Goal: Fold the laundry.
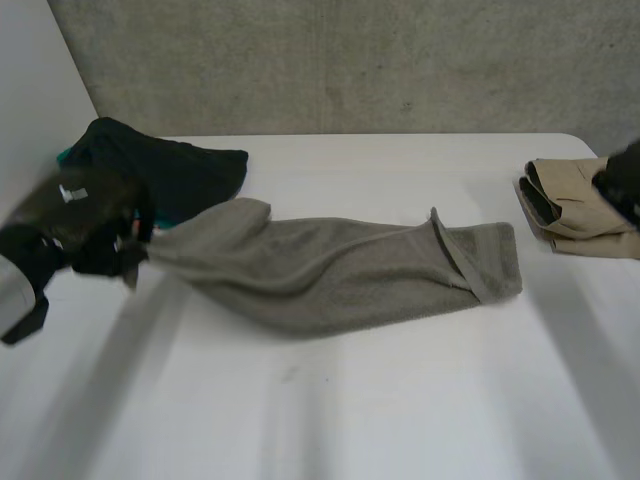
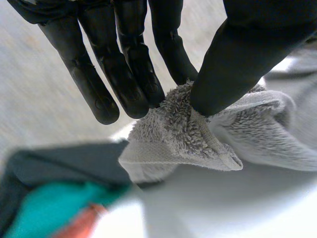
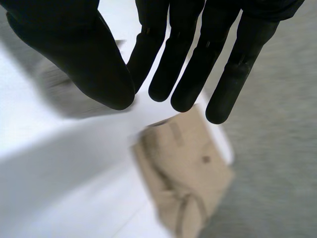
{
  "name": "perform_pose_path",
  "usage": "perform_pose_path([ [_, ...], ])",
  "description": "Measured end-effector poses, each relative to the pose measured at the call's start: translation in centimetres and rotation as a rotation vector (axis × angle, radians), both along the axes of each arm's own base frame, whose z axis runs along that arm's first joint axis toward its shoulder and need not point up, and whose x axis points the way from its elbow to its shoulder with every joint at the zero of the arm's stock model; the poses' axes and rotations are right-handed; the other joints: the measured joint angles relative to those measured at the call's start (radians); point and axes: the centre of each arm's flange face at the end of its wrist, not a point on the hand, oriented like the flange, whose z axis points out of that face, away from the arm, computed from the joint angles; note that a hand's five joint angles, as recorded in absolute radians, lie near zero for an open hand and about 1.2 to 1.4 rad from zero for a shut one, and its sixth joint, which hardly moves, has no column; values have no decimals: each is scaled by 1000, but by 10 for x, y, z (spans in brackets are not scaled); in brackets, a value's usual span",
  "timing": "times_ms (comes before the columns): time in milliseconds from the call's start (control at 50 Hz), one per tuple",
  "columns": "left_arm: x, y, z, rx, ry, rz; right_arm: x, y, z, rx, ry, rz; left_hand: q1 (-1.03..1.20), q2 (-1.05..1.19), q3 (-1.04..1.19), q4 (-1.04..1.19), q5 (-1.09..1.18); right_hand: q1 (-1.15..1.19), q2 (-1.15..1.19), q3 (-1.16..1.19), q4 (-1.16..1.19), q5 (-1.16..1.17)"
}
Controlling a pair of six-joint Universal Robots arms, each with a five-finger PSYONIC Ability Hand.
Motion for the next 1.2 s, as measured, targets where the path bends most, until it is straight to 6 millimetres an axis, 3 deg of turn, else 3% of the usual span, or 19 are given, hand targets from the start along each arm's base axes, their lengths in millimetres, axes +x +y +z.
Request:
perform_pose_path([
  [40, 0, 5, -9, 59, -37, -16, 0, 3, -11, 51, 9, 28, 0, 1, 0, 0, 0, -102, -129, -133, -122, -100],
  [100, -1, 7, -21, 104, -94, -41, 8, 1, -26, 100, -36, 48, 0, 1, 0, 0, 0, -428, -464, -461, -467, -433],
  [160, -3, 6, -30, 108, -150, -67, 26, -9, -42, 123, -155, 22, 0, 1, 0, 0, 0, -647, -686, -684, -692, -675],
  [260, -9, 4, -30, 56, -185, -84, 61, -27, -58, 100, -373, -49, 0, 1, 0, 0, 0, -763, -791, -809, -829, -814],
  [420, -14, 5, -10, -64, -151, -48, 127, -51, -77, 34, -559, -87, 0, 1, 0, 0, 0, -763, -791, -810, -829, -812],
  [580, -14, 6, 23, -249, -64, -12, 183, -72, -125, 64, -590, -60, 0, 1, 0, 0, 0, -763, -791, -810, -829, -810],
  [700, -16, 7, 55, -427, 46, -13, 213, -71, -158, 85, -524, 103, 0, 1, 0, 0, 0, -762, -791, -808, -826, -802],
  [800, -20, 8, 73, -518, 105, -34, 224, -65, -178, 74, -436, 225, 0, 1, 0, 0, 0, -752, -785, -796, -809, -754],
  [840, -23, 8, 77, -536, 120, -46, 227, -63, -184, 67, -405, 253, 0, 1, 0, 0, 0, -651, -691, -696, -703, -659],
  [920, -25, 8, 78, -537, 129, -55, 228, -65, -190, 48, -377, 272, 0, 1, 0, 0, 0, -93, -124, -149, -158, -150],
  [940, -25, 8, 78, -534, 129, -56, 228, -67, -188, 29, -379, 267, 0, 1, 0, 0, 0, -14, -21, -42, -50, -30],
  [1000, -25, 6, 76, -528, 127, -54, 225, -79, -176, -45, -396, 223, 0, 1, 0, 0, 0, -14, -3, -5, -6, -13],
  [1060, -24, 0, 73, -521, 120, -41, 214, -101, -140, -212, -444, 114, 0, 1, 0, 0, 0, -14, -3, -4, -2, -13],
  [1120, -21, -12, 71, -525, 114, -19, 200, -118, -91, -408, -519, 36, 0, 1, 1, 0, 0, -14, -3, -3, -1, -13],
  [1160, -18, -27, 74, -549, 113, 8, 186, -127, -41, -599, -600, 4, 0, 1, 1, 0, 0, -14, -3, -3, 0, -13],
  [1200, -16, -42, 80, -587, 118, 37, 176, -129, -3, -741, -660, -1, 0, 1, 1, 0, 0, -14, -3, -3, 0, -13],
])
